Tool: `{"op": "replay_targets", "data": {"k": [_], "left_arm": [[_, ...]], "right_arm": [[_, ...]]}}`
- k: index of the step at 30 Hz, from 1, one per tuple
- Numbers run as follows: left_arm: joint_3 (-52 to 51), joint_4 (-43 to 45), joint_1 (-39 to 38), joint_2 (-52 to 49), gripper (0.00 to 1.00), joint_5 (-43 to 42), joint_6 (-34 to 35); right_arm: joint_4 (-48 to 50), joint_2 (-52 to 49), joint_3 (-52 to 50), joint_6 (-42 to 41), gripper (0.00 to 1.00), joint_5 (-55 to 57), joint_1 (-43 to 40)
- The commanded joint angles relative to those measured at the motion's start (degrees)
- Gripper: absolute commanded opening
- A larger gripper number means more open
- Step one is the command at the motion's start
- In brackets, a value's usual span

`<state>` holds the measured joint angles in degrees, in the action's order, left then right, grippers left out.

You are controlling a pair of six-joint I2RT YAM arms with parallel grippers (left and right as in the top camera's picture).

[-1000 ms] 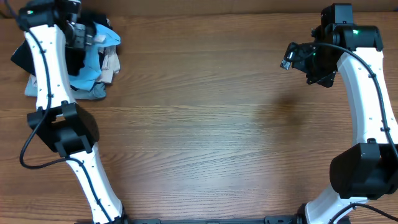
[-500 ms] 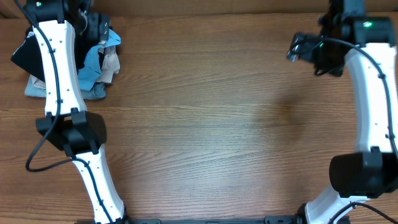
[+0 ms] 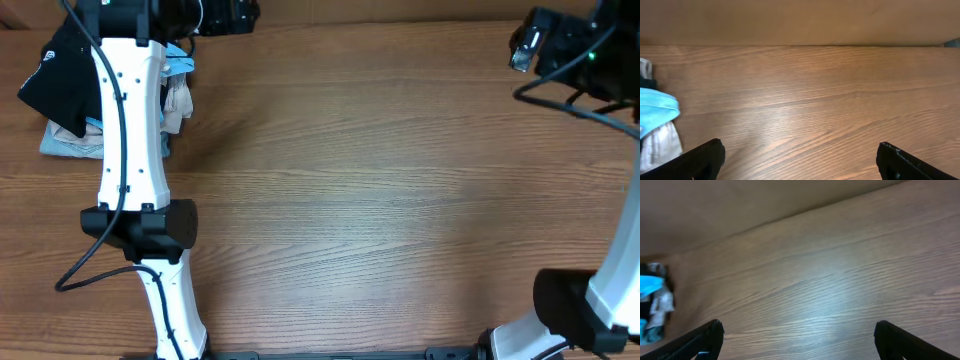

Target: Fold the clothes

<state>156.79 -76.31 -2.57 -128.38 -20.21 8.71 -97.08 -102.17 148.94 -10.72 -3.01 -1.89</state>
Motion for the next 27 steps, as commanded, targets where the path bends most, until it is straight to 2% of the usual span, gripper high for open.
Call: {"op": "replay_targets", "data": {"k": [1, 6, 11, 19, 27], "left_arm": [[-0.1, 0.0, -0.5, -0.5, 1.00, -1.2, 1.6], [-0.1, 0.0, -0.5, -0.5, 1.00, -1.2, 1.6], [-0.1, 0.0, -0.5, -0.5, 1.00, -1.2, 1.6], [-0.1, 0.0, -0.5, -0.5, 1.00, -1.2, 1.6], [-0.1, 0.0, -0.5, -0.5, 1.00, -1.2, 1.6]], "right_arm": [[0.1, 1.3, 1.1, 0.1, 1.00, -3.1, -0.1], [0.1, 1.0, 1.1, 0.1, 1.00, -2.8, -0.1], [0.0, 1.0, 1.0, 0.3, 1.00, 2.1, -0.1], [0.0, 1.1, -1.5, 6.8, 1.00, 2.7, 0.0], [1.3, 7.6, -7.1, 6.7, 1.00, 4.1, -0.1]]}}
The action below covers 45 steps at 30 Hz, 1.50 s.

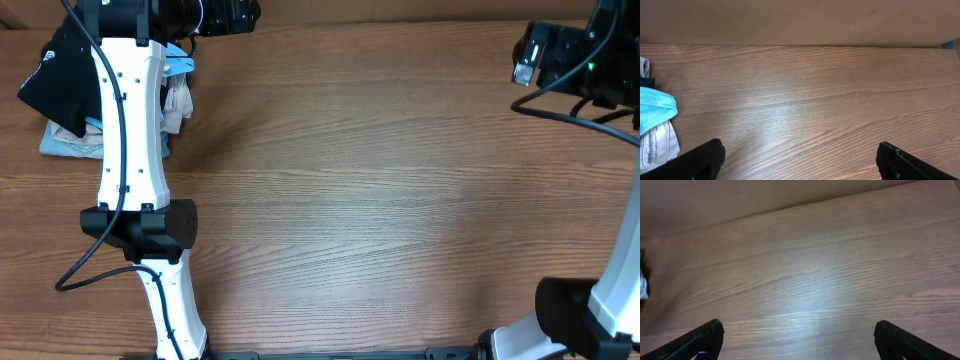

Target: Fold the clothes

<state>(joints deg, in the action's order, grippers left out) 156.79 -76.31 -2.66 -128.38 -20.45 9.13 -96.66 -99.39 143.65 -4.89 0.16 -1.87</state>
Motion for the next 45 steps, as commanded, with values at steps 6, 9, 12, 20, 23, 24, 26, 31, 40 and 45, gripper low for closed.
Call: {"op": "replay_targets", "data": {"k": [6, 9, 12, 20, 23, 24, 26, 31, 40, 45], "left_arm": [[-0.1, 0.0, -0.4, -0.5, 1.00, -1.0, 1.2], [-0.1, 0.0, -0.4, -0.5, 1.00, -1.0, 1.2], [-0.1, 0.0, -0.4, -0.5, 1.00, -1.0, 1.2], [-0.1, 0.0, -0.4, -0.5, 1.00, -1.0, 1.2], [-0.1, 0.0, -0.4, -0.5, 1.00, -1.0, 1.2], [-0.1, 0.0, -0.4, -0.5, 1.00, -1.0, 1.2], [-0.1, 0.0, -0.4, -0.5, 1.00, -1.0, 1.2], [-0.1, 0.0, -0.4, -0.5, 1.00, -1.0, 1.2], [-0.1, 0.0, -0.4, -0.5, 1.00, -1.0, 1.2], [-0.1, 0.0, -0.4, -0.5, 1.00, -1.0, 1.2]], "right_arm": [[12.8, 16.4, -18.6, 0.9, 1.00, 1.3, -0.1], [21.5, 24.4, -31.4, 0.0, 1.00, -0.2, 0.0], [30.1, 32.9, -44.8, 0.0, 1.00, -4.2, 0.0], [61.0, 56.7, -81.2, -1.3, 1.00, -8.2, 0.0], [69.1, 64.8, -92.9, -1.3, 1.00, -8.2, 0.0], [71.3, 67.0, -96.0, -1.3, 1.00, -8.2, 0.0], [76.5, 71.5, -102.7, -1.3, 1.00, -8.2, 0.0], [91.1, 81.1, -119.6, -1.3, 1.00, -8.4, 0.0], [99.0, 94.2, -136.1, -1.3, 1.00, -8.4, 0.9], [98.9, 97.4, -140.1, -1.3, 1.00, -7.7, 0.9]]}}
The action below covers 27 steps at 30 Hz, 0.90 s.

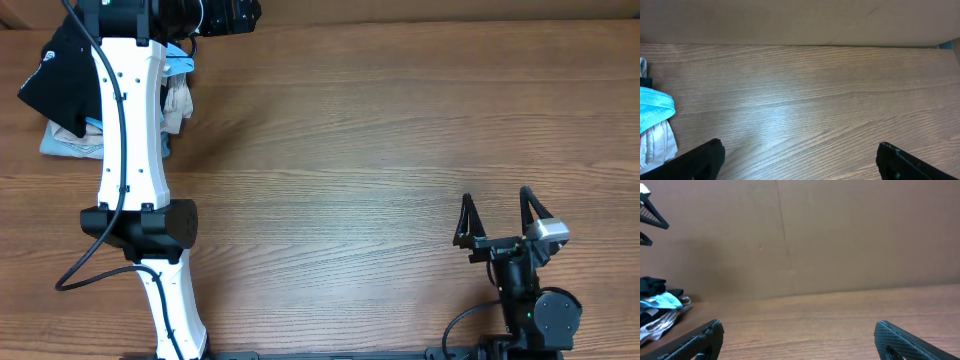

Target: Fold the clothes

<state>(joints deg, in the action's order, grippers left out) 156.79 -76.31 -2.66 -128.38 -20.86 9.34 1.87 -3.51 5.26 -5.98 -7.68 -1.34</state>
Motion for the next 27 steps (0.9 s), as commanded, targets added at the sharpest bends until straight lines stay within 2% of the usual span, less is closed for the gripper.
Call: {"op": "replay_targets", "data": {"k": [1, 10, 27], "left_arm": [[-0.1, 0.0, -0.4, -0.5, 1.00, -0.6, 1.0], [-0.1, 0.0, -0.4, -0.5, 1.00, -0.6, 1.0], [-0.1, 0.0, -0.4, -0.5, 1.00, -0.6, 1.0]], "right_arm": [[0.1, 1.6, -2.2, -0.2, 1.00, 0.2, 0.4], [-6.4, 2.4, -4.8, -0.2, 1.00, 2.8, 0.6], [-6.3, 3.3, -4.8, -0.2, 1.00, 4.0, 0.6]]}}
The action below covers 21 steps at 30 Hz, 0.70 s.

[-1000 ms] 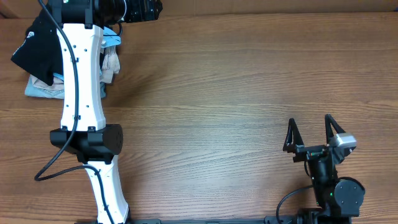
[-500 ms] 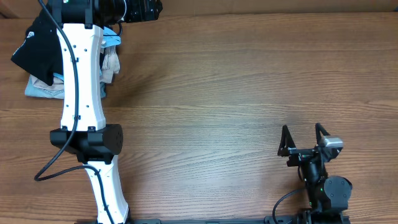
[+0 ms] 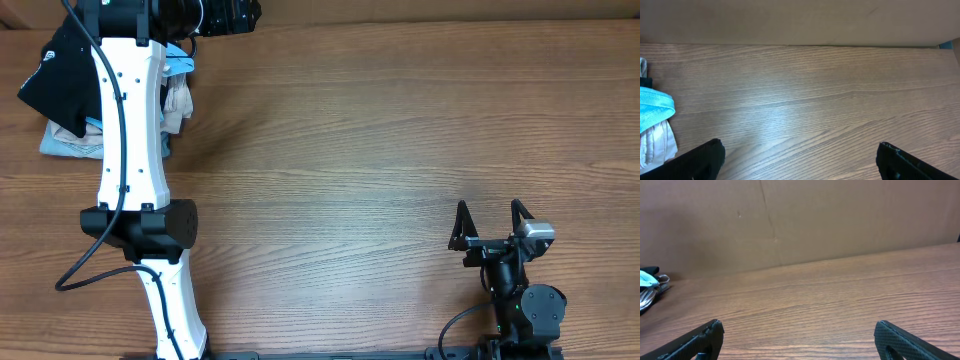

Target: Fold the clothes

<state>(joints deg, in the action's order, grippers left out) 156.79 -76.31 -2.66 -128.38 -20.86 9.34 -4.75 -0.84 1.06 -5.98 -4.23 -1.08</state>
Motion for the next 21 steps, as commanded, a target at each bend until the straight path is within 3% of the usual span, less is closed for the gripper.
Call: {"op": "replay_targets", "data": {"k": [1, 21], "left_arm": [[-0.1, 0.0, -0.4, -0.5, 1.00, -0.6, 1.0], [-0.1, 0.0, -0.5, -0.3, 1.00, 0.0, 1.0]], "right_arm": [[0.3, 0.7, -0.6, -0.2, 1.00, 0.5, 0.3], [0.3, 0.7, -0.6, -0.2, 1.00, 0.5, 0.3]]}}
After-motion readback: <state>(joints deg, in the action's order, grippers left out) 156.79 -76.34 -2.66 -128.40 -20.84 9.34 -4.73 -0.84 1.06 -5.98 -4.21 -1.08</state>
